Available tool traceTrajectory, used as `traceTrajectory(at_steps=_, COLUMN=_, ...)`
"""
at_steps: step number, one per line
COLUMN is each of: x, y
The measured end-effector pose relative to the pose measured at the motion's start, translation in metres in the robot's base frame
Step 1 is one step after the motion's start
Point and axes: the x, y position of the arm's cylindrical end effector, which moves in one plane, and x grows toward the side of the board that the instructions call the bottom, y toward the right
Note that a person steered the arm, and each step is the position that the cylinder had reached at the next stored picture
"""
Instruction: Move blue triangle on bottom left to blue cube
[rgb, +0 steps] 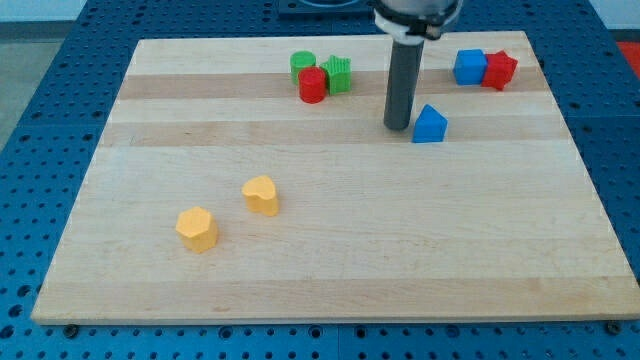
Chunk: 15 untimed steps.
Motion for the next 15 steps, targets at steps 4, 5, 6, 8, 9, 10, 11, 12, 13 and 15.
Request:
traceTrajectory(at_steps=4, x=-0.016, y=0.068)
traceTrajectory(at_steps=5, x=-0.019, y=0.071)
traceTrajectory(at_steps=6, x=-0.039, y=0.079)
traceTrajectory(at_steps=8, x=-0.022, y=0.074)
traceTrajectory(at_steps=9, x=0.006, y=0.026)
traceTrajectory(at_steps=10, x=0.015, y=-0.007)
traceTrajectory(at_steps=11, x=-0.005, y=-0.037)
traceTrajectory(at_steps=12, x=-0.007, y=-0.032)
traceTrajectory(at_steps=13, x=-0.045, y=0.016)
traceTrajectory(at_steps=15, x=-0.069, y=0.046)
